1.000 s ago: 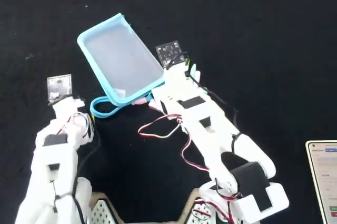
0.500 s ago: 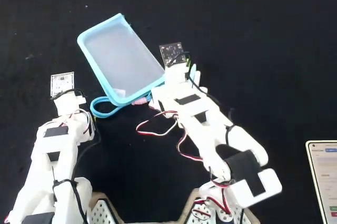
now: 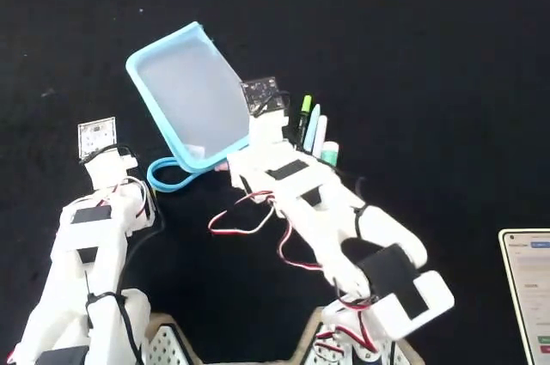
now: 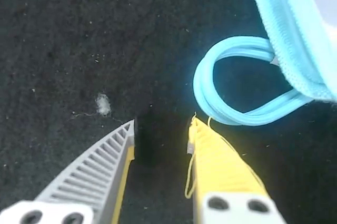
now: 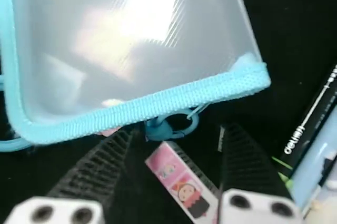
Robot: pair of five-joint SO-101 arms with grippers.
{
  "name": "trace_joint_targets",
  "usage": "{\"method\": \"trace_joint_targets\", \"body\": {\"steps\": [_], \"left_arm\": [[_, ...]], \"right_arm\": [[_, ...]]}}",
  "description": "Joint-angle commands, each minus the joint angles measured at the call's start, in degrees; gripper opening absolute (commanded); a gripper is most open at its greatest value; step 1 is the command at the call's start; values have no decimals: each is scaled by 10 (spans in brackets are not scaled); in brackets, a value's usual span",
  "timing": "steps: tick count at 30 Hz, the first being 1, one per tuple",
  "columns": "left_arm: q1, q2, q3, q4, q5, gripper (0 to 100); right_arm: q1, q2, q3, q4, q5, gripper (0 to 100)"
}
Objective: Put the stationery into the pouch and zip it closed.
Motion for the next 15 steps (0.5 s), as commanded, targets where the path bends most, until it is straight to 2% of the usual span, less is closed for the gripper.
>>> {"method": "trace_joint_targets", "body": {"steps": [1, 8, 10, 13, 15], "left_arm": [[7, -2, -43, -6, 6, 166], [5, -2, -43, -5, 6, 166], [2, -2, -43, -5, 6, 166], [2, -2, -41, -8, 5, 166], [2, -2, -42, -9, 4, 166]], "right_arm": [[-7, 22, -63, -4, 10, 223], [-6, 83, -162, 117, 9, 214], [-5, 96, -182, 147, 11, 156], [14, 92, -186, 159, 36, 5], [33, 76, -175, 172, 52, 21]]}}
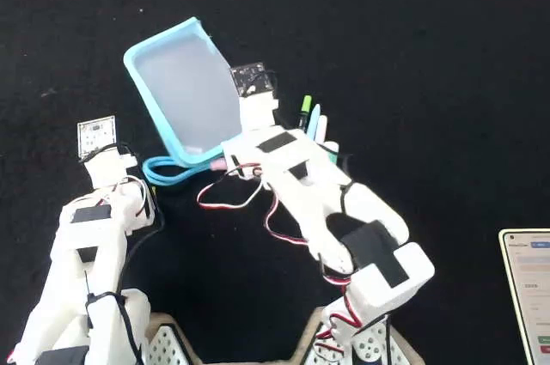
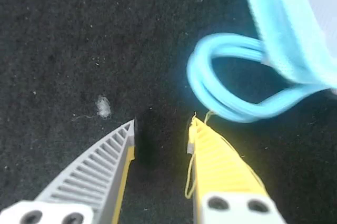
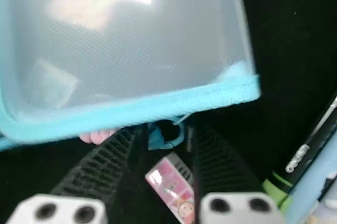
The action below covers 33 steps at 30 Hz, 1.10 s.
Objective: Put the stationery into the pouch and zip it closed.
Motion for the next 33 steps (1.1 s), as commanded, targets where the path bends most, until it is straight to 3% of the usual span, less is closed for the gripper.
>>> {"method": "trace_joint_targets", "body": {"steps": [1, 6, 10, 19, 22, 27, 33], "left_arm": [[2, -2, -38, -9, 3, 166], [2, -2, -38, -9, 2, 166], [2, -2, -38, -10, 2, 166], [1, -2, -36, -10, 2, 166], [-4, -2, -36, -9, 2, 166], [-74, -2, -40, -9, 6, 166], [-99, -1, -40, -9, 6, 166]], "right_arm": [[40, -37, -7, 32, 33, 7], [51, -176, 46, 52, 44, 10], [55, -276, 81, 76, 123, 11], [55, -363, 43, 295, 246, 13], [28, -348, 44, 269, 173, 60], [5, -274, 80, 128, 31, 216], [13, -145, 51, 52, -15, 222]]}}
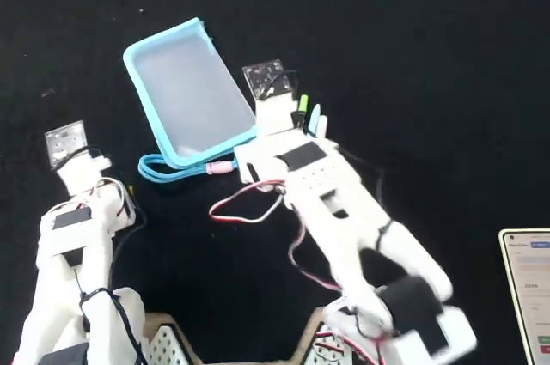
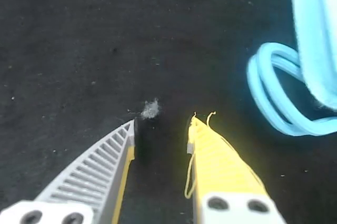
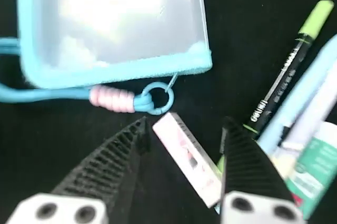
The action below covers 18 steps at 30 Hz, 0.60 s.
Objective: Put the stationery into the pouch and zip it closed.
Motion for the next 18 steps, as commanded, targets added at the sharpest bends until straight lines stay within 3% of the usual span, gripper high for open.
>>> {"method": "trace_joint_targets", "body": {"steps": [1, 7, 13, 18], "left_arm": [[-8, -1, -40, -9, 6, 166], [-6, -1, -39, -9, 6, 166], [-6, -1, -39, -9, 6, 166], [-5, -1, -39, -15, 6, 166]], "right_arm": [[2, 87, -55, -33, -23, 222], [-1, 204, -135, -25, -24, 222], [-25, 225, -210, 50, -25, 222], [-35, 249, -219, 47, -25, 222]]}}
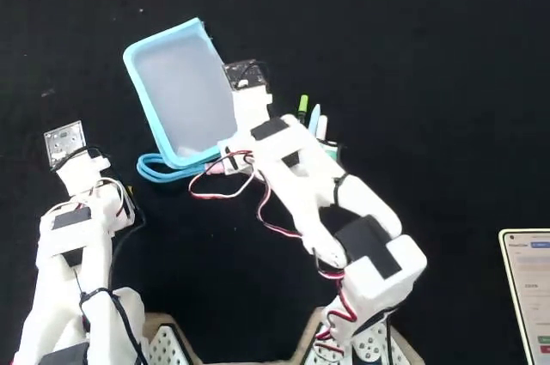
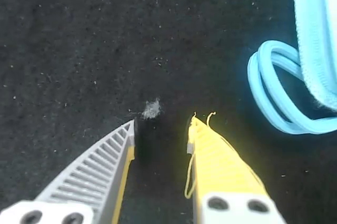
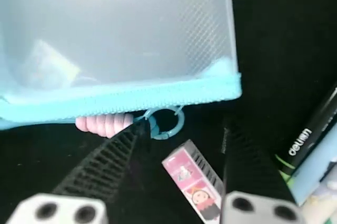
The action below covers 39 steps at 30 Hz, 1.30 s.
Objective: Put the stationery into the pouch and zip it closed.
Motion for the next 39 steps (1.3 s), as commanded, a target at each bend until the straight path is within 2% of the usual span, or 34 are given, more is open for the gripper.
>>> {"method": "trace_joint_targets", "body": {"steps": [1, 22, 29, 39], "left_arm": [[-4, -1, -35, -25, 6, 166], [-4, 4, -35, -31, 7, 166], [-4, 4, -35, -32, 7, 166], [-4, 4, -35, -31, 7, 166]], "right_arm": [[-20, 20, -34, -7, -6, 222], [-55, -8, -44, -19, -8, 222], [-54, -26, -52, -20, -122, 222], [-54, 65, -82, 1, -131, 222]]}}
